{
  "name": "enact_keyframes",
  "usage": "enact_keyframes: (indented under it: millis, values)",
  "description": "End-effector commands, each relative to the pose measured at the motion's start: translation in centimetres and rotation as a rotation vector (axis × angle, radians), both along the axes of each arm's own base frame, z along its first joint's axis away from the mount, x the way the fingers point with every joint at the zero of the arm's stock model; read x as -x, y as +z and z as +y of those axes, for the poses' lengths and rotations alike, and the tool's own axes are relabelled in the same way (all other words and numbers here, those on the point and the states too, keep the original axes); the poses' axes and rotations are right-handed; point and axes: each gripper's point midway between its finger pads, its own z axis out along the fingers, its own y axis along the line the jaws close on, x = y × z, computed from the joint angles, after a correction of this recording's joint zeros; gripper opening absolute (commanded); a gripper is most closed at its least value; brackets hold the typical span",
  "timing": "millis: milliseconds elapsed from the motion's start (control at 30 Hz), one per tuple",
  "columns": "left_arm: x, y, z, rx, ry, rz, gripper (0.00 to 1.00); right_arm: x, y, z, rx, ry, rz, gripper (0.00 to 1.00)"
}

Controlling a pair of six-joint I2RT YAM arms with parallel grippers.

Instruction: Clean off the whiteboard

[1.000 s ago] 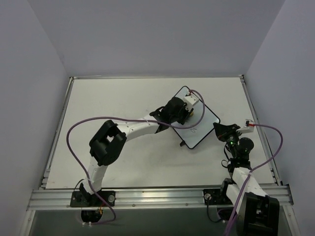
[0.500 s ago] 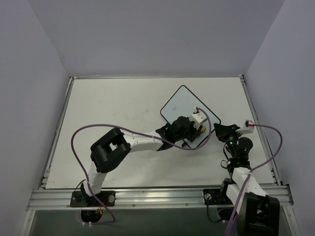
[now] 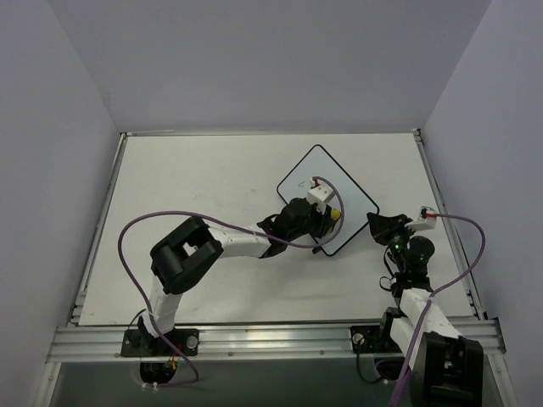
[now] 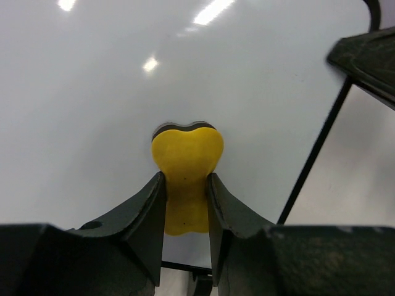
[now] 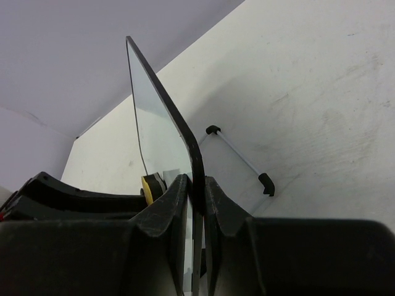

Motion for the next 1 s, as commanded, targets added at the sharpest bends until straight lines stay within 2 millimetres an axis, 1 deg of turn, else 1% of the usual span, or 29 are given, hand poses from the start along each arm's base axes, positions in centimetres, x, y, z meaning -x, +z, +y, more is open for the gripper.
enact_keyframes:
  millis: [0,333,367,467,600,633,700,800,833,900,933,967]
  values:
    - [-3.3,-5.9,4.9,-0.154,0.168,0.071,0.02,-0.1,2.8,1.7,0.031,0.089,-0.102,0.00]
    - [-6.1,-5.8,7.4,-0.145,0.263,0.104,0.02,0.0,2.9,1.7,0.034,0.094,-0.104,0.00]
    - [-6.7,-5.7,7.9,-0.142,0.281,0.110,0.02,0.0,3.0,1.8,0.035,0.094,-0.106,0.00]
    - [-7.8,-5.6,8.6,-0.146,0.307,0.115,0.02,-0.1,3.0,1.7,0.035,0.092,-0.106,0.00]
    - [-8.8,-5.4,9.2,-0.150,0.328,0.112,0.02,0.0,3.0,1.8,0.034,0.094,-0.104,0.00]
    - [-9.0,-4.9,9.0,-0.142,0.330,0.108,0.02,0.0,3.0,1.7,0.036,0.094,-0.105,0.00]
    - [-9.2,-4.6,9.0,-0.134,0.326,0.102,0.02,0.0,3.1,1.7,0.036,0.094,-0.106,0.00]
    - [-8.7,-4.2,8.4,-0.127,0.295,0.085,0.02,0.0,3.0,1.8,0.037,0.094,-0.102,0.00]
    - [-8.4,-3.9,8.1,-0.119,0.284,0.078,0.02,0.0,2.8,1.7,0.035,0.090,-0.090,0.00]
    - [-7.8,-4.0,7.9,-0.118,0.271,0.070,0.02,0.0,3.0,1.6,0.035,0.085,-0.090,0.00]
    - [-7.1,-4.2,7.6,-0.124,0.257,0.068,0.02,0.0,2.9,1.6,0.033,0.085,-0.082,0.01]
    - [-7.0,-4.0,7.4,-0.115,0.252,0.060,0.02,0.1,2.8,1.5,0.034,0.082,-0.077,0.10]
